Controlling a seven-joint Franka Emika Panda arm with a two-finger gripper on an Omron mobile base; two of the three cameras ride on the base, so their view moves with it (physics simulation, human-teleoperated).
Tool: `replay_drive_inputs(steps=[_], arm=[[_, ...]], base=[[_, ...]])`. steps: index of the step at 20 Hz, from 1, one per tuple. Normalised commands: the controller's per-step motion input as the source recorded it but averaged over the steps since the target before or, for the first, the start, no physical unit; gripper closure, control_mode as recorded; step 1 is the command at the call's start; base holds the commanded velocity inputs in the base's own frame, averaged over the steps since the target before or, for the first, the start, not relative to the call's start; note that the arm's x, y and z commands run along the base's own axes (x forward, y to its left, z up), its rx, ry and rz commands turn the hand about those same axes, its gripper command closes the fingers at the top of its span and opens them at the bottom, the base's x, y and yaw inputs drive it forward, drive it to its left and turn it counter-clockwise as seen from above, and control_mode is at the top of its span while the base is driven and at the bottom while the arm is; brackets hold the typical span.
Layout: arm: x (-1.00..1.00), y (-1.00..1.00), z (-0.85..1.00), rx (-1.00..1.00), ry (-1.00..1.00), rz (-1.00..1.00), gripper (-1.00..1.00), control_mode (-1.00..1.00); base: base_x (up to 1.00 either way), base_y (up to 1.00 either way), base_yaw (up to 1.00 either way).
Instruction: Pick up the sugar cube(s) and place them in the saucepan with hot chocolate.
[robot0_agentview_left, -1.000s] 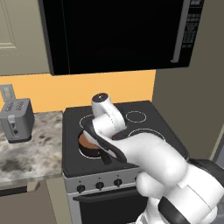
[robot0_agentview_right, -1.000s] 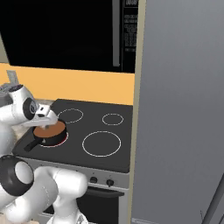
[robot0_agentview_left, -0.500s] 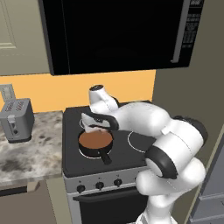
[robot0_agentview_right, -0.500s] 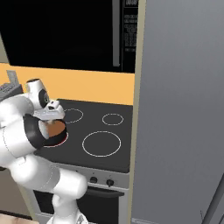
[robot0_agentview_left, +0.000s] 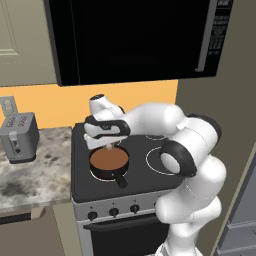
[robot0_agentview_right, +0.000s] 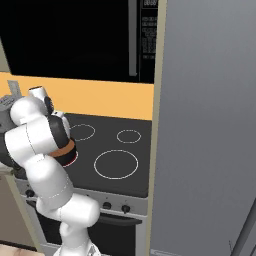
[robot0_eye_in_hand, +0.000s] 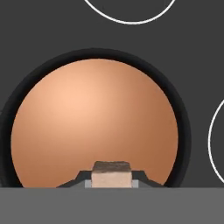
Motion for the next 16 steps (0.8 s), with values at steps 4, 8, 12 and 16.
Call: replay_drive_inputs(steps=[4,8,12,16], arm=[[0.0,0.0,-0.21,0.04,0.0,0.0,-1.0,-1.0],[0.0,-0.09,-0.13,0.04,0.0,0.0,-1.0,-1.0],[0.0,-0.01,-0.04,0.01,0.0,0.0,-1.0,-1.0],[-0.13,0.0,0.0,0.0,-0.01,0.0,-1.0,-1.0]], base=[[0.0,0.0,0.0],[0.0,0.0,0.0],[0.0,0.0,0.0],[0.0,0.0,0.0]])
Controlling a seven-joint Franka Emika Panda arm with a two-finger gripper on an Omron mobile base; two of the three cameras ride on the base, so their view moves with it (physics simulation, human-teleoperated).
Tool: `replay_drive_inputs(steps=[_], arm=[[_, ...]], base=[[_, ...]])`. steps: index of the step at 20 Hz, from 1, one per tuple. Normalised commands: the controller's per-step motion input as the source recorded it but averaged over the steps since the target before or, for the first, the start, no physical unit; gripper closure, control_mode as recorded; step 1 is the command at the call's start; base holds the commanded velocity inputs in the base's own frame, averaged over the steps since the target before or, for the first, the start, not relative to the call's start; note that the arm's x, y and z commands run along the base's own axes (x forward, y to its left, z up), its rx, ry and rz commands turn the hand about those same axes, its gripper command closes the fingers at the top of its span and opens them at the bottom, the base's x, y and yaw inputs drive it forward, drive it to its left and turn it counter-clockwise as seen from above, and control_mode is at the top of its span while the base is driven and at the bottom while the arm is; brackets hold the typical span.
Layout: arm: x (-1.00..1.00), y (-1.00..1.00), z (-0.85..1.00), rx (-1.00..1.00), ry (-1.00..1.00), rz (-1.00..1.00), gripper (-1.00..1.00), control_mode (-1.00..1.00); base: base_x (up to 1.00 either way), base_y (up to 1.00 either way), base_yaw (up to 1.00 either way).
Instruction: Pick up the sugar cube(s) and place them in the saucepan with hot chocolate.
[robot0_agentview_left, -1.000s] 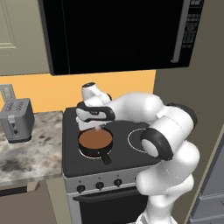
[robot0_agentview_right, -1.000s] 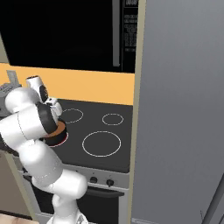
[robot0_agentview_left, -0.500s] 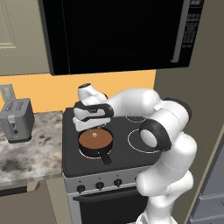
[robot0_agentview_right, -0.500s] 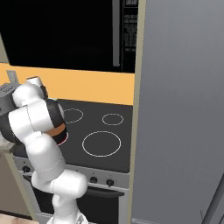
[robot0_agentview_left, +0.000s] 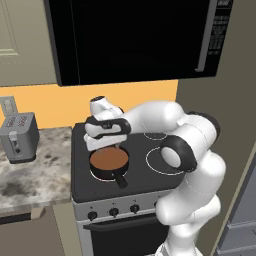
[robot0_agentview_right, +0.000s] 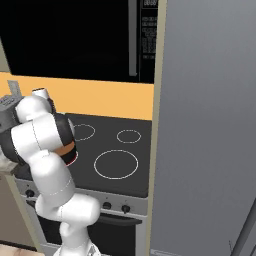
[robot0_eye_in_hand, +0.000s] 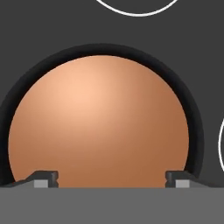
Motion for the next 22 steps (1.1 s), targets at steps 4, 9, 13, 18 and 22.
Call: replay_drive_inputs(steps=[4,9,13,18,22], arm=[[-0.79,0.0,0.25,0.0,-0.08,-0.01,-1.0,-1.0],[-1.0,-0.44,0.44,0.0,-0.13,-0.03,-1.0,-1.0],[-0.77,-1.0,0.37,0.0,-0.07,-0.09,-1.0,-1.0],[-0.85,-0.88,0.44,0.0,-0.07,-0.09,-1.0,-1.0],[-0.95,-0.66,0.52,0.0,-0.07,-0.07,-1.0,-1.0]], base=[[0.0,0.0,0.0],[0.0,0.0,0.0],[0.0,0.0,0.0],[0.0,0.0,0.0],[0.0,0.0,0.0]])
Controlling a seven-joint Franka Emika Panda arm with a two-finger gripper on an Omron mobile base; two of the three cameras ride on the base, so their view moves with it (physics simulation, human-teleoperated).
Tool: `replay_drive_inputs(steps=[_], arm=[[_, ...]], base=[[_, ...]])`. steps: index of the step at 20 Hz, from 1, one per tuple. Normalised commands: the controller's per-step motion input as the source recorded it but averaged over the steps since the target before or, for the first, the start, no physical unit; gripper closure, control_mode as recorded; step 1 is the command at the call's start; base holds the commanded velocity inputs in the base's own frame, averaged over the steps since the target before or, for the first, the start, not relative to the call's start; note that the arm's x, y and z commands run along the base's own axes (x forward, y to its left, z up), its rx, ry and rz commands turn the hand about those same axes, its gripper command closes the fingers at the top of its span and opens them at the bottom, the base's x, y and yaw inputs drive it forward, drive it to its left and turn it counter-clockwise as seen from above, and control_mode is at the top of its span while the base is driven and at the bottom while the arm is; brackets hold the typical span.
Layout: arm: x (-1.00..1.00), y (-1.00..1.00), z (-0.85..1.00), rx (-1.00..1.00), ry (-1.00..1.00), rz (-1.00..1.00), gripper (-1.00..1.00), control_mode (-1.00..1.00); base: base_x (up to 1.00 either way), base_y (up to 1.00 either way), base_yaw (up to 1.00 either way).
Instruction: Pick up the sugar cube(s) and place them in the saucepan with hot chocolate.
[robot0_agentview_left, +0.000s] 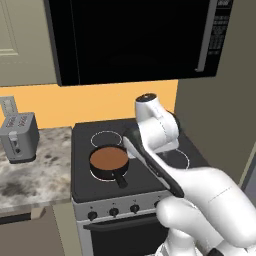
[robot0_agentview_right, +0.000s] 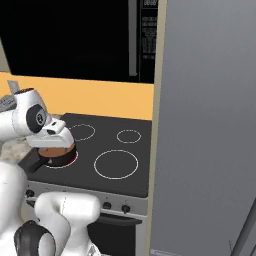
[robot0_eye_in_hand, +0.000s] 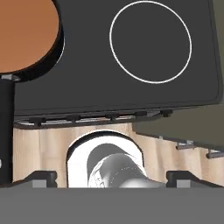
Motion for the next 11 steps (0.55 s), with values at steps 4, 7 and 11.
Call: replay_drive_inputs(steps=[4,7,11], arm=[[-0.84,-0.68,0.51,0.0,-0.03,-0.01,-1.0,-1.0],[-0.73,-0.49,0.59,0.06,0.0,0.0,-1.0,-1.0],[-0.51,-0.32,0.53,0.11,0.0,0.0,-1.0,-1.0]], base=[[0.0,0.0,0.0],[0.0,0.0,0.0],[0.0,0.0,0.0]])
